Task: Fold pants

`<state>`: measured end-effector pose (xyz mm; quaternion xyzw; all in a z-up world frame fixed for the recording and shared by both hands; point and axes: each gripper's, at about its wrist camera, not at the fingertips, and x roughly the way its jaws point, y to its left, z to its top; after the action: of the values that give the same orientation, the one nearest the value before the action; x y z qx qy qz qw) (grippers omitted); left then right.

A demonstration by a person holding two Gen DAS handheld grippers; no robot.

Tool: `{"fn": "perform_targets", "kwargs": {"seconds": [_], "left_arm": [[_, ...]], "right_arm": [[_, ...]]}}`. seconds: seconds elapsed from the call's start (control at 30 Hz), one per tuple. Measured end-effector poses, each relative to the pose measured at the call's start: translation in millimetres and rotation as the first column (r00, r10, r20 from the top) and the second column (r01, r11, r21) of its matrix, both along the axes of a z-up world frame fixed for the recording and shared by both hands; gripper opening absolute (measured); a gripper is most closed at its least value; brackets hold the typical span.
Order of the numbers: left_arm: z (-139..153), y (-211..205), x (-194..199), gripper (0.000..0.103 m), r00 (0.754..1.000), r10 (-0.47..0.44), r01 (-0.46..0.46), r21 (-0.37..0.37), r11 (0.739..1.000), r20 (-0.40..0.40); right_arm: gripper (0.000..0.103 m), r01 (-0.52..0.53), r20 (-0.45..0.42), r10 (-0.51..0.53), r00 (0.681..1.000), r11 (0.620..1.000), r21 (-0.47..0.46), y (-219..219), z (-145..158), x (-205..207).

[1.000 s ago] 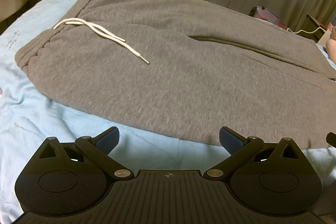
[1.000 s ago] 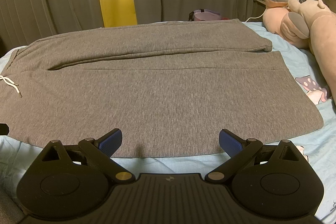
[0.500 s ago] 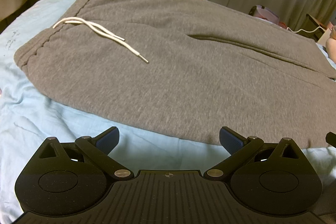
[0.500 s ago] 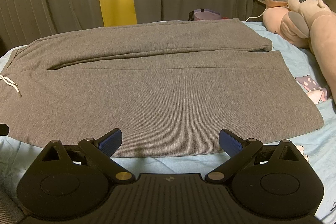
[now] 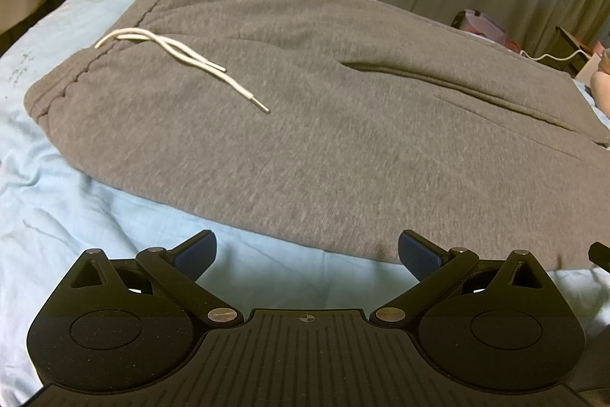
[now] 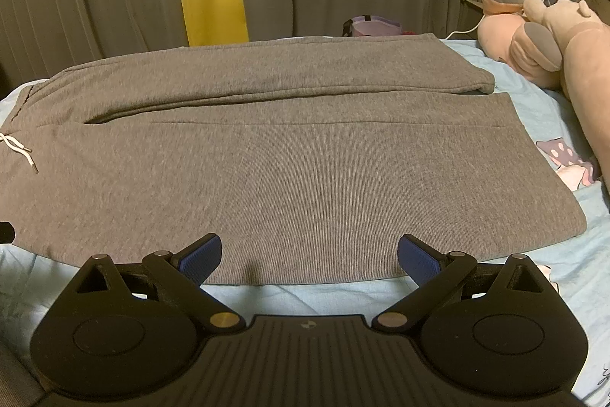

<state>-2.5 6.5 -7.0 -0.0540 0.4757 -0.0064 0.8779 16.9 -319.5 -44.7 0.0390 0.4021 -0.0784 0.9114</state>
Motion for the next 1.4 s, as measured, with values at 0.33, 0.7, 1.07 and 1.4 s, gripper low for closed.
{"fn": "perform_targets", "kwargs": {"seconds": [0.33,0.7,1.07,1.4], "left_arm": [[1.8,1.6,2.4,0.103,1.0,-0.002,0.002,0.001,1.0,-0.004],[1.7,1.4,5.1,0.103,1.0,-0.007,0.007,0.0,1.0,-0.012],[3.3,1.2,4.4,0.103,1.0,-0.008,0.008,0.008,1.0,-0.008],[5.9,0.0,2.5,0.103,1.0,-0.007,0.007,0.01,1.0,-0.001]], "right_arm": [[0.099,0.0,-0.003,0.0,1.0,1.0,0.001,-0.2,-0.4,-1.3],[0.099,-0.001,-0.01,0.001,1.0,1.0,0.001,-0.9,0.2,-1.7],[0.099,-0.002,-0.007,0.002,1.0,1.0,0.011,-1.9,0.5,-1.5],[0.099,0.005,-0.006,-0.005,1.0,0.999,0.039,-6.7,-0.3,1.2]]}}
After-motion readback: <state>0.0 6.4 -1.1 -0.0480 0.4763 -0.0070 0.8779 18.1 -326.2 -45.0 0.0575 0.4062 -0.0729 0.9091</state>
